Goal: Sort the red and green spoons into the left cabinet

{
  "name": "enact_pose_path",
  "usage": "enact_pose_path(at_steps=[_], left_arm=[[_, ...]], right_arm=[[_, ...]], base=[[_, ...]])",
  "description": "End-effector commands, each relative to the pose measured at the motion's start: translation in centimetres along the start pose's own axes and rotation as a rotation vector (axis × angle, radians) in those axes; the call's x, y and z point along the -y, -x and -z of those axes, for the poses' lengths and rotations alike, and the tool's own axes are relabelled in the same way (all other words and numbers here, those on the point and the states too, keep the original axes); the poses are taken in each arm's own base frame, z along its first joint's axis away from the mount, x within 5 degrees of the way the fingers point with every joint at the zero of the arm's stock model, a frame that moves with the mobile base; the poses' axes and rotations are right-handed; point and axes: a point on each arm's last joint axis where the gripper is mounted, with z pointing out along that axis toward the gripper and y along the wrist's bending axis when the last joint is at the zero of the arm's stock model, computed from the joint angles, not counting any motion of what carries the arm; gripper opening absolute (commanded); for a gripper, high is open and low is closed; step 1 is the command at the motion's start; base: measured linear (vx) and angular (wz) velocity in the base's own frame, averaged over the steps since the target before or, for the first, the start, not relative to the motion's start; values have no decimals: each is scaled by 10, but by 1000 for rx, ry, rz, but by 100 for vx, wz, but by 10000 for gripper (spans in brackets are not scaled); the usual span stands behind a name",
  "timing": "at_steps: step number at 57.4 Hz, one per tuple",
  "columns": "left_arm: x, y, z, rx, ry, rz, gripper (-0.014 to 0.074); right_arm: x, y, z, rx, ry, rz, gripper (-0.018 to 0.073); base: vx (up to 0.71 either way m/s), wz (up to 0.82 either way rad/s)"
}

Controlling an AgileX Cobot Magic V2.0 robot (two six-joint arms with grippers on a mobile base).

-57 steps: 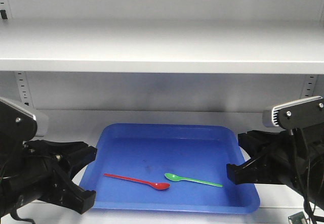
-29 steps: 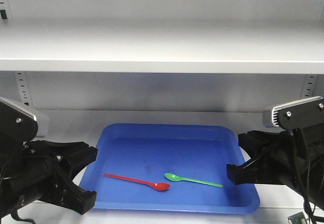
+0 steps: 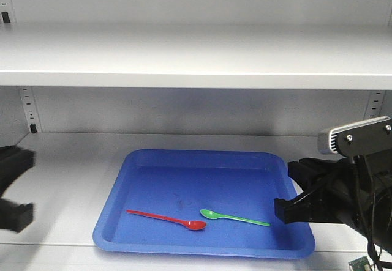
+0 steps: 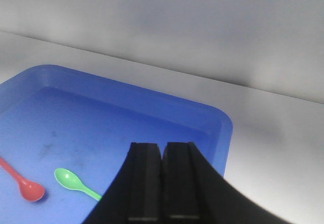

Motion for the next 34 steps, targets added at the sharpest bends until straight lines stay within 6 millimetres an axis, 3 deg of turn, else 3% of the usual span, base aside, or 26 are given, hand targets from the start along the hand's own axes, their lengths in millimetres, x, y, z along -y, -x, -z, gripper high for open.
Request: enact_pose_path(at_steps=[1, 18, 34], left_arm=[[-6, 4, 21, 132, 33, 12, -1], [-11, -73, 74, 207, 121, 98, -1], [-8, -133, 106, 208, 195, 118, -1]], right_arm=[[1, 15, 8, 55, 20, -28, -4], [0, 15, 8, 55, 21, -28, -4], [0, 15, 8, 55, 21, -28, -4]], base=[[0, 0], [0, 0], [0, 0]])
